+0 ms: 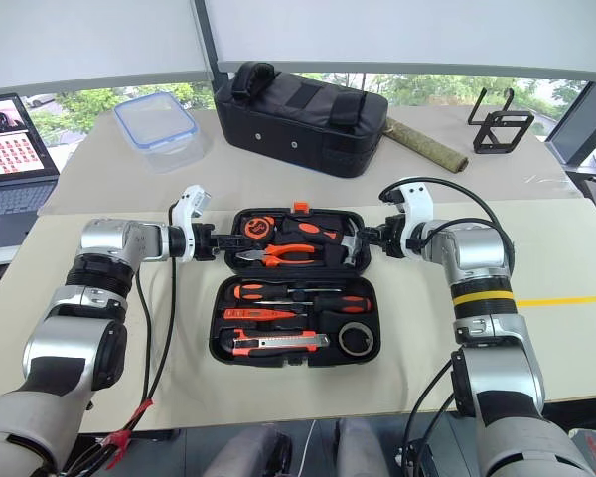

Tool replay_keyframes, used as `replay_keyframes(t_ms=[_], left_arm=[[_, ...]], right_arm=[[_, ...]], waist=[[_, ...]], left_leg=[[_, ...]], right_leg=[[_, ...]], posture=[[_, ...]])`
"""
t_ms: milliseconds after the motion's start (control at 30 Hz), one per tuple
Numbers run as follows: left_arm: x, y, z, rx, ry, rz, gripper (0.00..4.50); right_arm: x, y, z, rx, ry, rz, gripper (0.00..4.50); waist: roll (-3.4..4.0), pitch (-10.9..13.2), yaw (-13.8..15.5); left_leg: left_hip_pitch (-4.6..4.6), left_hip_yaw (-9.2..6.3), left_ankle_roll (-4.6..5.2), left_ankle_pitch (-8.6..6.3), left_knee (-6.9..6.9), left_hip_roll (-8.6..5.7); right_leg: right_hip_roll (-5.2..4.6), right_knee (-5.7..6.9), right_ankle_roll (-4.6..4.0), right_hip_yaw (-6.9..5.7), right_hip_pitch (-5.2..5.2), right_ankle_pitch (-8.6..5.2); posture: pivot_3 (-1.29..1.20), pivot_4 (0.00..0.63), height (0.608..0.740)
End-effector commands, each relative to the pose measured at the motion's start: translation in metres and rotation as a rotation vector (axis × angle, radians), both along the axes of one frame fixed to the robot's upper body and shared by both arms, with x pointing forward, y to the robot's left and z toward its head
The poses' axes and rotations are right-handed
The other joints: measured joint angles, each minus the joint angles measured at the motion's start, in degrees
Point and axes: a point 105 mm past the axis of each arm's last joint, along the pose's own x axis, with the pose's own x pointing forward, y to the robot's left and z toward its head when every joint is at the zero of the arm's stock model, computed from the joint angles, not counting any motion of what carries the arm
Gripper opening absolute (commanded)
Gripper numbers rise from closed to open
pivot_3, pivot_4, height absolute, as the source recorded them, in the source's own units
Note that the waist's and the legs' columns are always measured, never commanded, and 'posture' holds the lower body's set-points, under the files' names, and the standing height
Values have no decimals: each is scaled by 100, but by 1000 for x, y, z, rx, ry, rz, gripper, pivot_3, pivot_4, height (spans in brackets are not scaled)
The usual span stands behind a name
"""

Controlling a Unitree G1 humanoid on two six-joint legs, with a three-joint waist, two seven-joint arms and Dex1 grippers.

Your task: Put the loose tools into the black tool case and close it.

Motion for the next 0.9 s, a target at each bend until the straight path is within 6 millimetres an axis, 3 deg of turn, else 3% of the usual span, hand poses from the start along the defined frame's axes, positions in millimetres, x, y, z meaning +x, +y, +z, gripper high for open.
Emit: replay_keyframes(t_ms=[33, 67, 300, 533, 667, 800, 900], left_arm=[[1, 2, 9, -11, -34, -2, 1757], [1, 2, 10, -13, -35, -1, 1723], [0, -7, 32, -83, -149, -57, 1621], [16, -15, 78, -147, -432, 5, 1621], [13, -22, 94, -93, -626, -37, 1621], [2, -25, 81, 19, -747, -85, 1621], [-7, -22, 64, 113, -836, -75, 1621]], right_arm=[[1, 3, 7, -7, -33, 12, 339], [1, 4, 8, -4, -33, 13, 12], [-1, 12, 23, 24, -81, 51, 0], [11, 20, 79, 54, -342, 55, 0], [10, 20, 100, 47, -463, 50, 0], [-2, 21, 95, 8, -543, 74, 0], [-17, 22, 72, -85, -606, 98, 0]], waist=[[0, 0, -1], [0, 0, -3], [0, 0, -6], [0, 0, -13], [0, 0, -48], [0, 0, -95], [1, 0, -98]], left_leg=[[0, 0, 0, 0, 0, 0], [0, -1, 0, 0, 1, 0], [-2, -1, 0, 0, 5, 0], [-24, 1, 0, 0, 15, -1], [-98, 3, -4, 2, 46, -1], [-106, 1, -4, 2, 49, -1], [-103, 1, -3, 2, 49, -7]], right_leg=[[0, 0, 0, 1, 0, 0], [0, 1, 0, 1, 0, 0], [0, 2, 0, 2, -1, 0], [-1, 3, 1, 0, -23, 0], [-4, 34, 0, 1, -109, 1], [-9, 39, -1, 0, -115, 1], [-8, 40, 0, -3, -113, 1]], posture=[[0, 150, 714], [0, 150, 714], [0, 150, 714], [0, 150, 714], [0, 150, 714], [0, 150, 714], [0, 150, 714]])
